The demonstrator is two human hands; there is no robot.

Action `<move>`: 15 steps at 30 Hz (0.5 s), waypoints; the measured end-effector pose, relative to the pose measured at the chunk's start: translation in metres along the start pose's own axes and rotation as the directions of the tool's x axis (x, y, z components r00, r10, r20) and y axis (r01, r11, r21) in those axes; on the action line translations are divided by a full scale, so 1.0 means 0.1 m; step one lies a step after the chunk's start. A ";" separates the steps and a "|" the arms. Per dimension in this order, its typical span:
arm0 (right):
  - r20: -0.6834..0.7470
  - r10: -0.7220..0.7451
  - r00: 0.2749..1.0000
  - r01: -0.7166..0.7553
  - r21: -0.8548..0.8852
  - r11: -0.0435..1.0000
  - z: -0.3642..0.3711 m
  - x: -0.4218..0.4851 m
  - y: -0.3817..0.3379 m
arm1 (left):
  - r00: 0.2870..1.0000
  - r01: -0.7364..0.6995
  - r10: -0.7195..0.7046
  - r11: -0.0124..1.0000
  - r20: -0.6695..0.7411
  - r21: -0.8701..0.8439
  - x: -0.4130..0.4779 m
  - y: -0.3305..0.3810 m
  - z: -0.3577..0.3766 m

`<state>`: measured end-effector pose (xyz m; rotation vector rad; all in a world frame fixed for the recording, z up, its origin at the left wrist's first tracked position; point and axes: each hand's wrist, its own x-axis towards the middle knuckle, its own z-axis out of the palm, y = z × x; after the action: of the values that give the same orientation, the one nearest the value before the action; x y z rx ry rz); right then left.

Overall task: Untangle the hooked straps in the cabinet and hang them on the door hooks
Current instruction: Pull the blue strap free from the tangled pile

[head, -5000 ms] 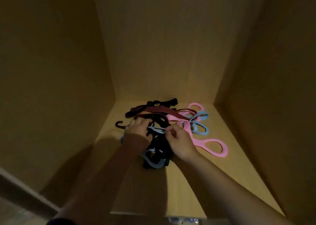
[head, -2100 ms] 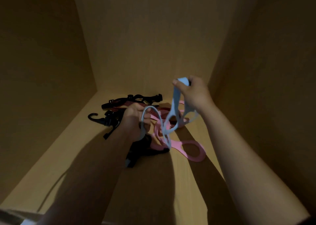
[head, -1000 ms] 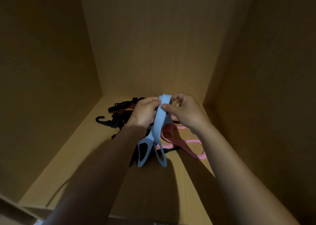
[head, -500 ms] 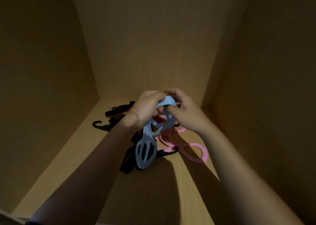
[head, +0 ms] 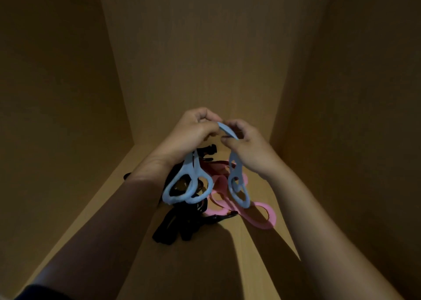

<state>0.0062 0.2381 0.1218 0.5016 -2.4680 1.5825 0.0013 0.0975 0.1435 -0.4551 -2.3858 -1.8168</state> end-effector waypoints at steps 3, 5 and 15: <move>0.014 -0.026 1.000 0.027 -0.043 0.999 -0.01 -0.06 0.03 | 1.000 0.027 -0.027 1.000 -0.011 -0.016 0.01 -0.03 0.03; 0.031 -0.042 0.999 0.045 -0.075 0.996 -0.05 -0.07 0.02 | 0.999 0.037 -0.038 0.999 -0.021 -0.009 0.02 -0.04 0.05; 0.091 0.006 0.996 -0.022 0.169 0.985 -0.18 -0.13 0.16 | 0.990 0.100 -0.073 0.967 0.122 -0.233 0.07 -0.16 0.09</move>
<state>0.0117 0.2634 0.1117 0.5947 -2.4166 1.8254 -0.0095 0.1034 0.1278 -0.4965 -2.2987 -2.1867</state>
